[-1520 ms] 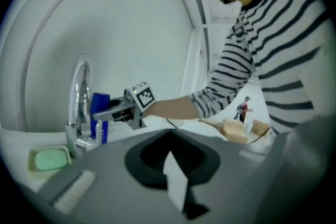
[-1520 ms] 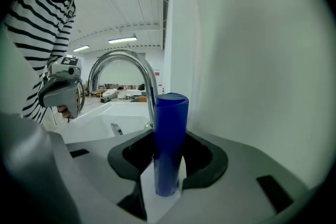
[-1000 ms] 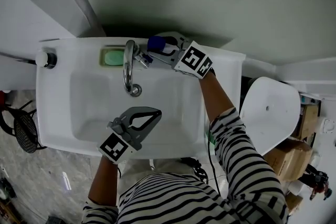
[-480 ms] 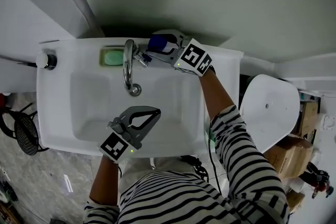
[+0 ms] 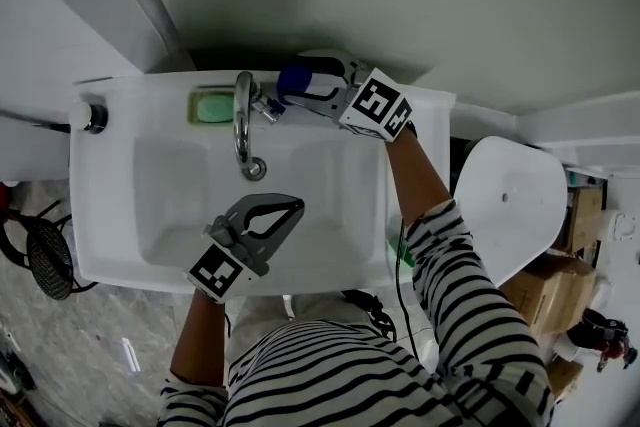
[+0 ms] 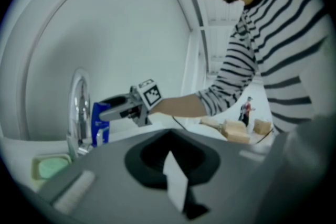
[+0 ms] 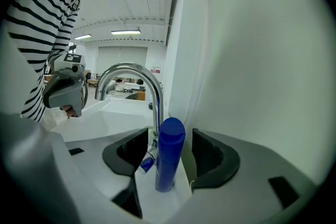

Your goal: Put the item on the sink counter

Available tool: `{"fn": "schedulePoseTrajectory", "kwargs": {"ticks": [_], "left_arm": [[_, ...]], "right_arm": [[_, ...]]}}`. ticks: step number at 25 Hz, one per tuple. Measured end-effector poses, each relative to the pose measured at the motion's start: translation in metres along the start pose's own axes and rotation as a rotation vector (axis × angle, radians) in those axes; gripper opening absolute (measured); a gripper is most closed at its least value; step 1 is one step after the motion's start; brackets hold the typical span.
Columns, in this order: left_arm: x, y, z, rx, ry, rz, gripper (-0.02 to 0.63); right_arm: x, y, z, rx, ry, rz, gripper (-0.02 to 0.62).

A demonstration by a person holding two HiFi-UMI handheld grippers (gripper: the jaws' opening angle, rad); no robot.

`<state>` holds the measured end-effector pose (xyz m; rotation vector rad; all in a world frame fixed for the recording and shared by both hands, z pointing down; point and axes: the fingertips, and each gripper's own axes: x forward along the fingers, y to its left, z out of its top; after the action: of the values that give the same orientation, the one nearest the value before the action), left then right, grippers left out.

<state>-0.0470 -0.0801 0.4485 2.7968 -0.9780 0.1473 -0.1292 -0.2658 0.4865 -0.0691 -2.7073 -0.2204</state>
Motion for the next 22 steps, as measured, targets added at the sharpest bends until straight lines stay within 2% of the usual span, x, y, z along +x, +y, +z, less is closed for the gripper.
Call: {"fn": "schedulePoseTrajectory", "kwargs": {"ticks": [5,14,22], "left_arm": [[-0.001,0.000,0.008,0.002,-0.017,0.005,0.006],[-0.004,-0.007,0.025,0.025,-0.045,-0.005,0.006],[-0.015,-0.024,0.045,0.053,-0.080,-0.007,0.006]], "right_arm": [[-0.020,-0.002,0.011,-0.003,-0.008,-0.053,0.235],[-0.059,-0.003,0.062,0.005,-0.110,-0.188,0.235],[-0.099,0.035,0.119,-0.043,-0.167,-0.257,0.233]]}}
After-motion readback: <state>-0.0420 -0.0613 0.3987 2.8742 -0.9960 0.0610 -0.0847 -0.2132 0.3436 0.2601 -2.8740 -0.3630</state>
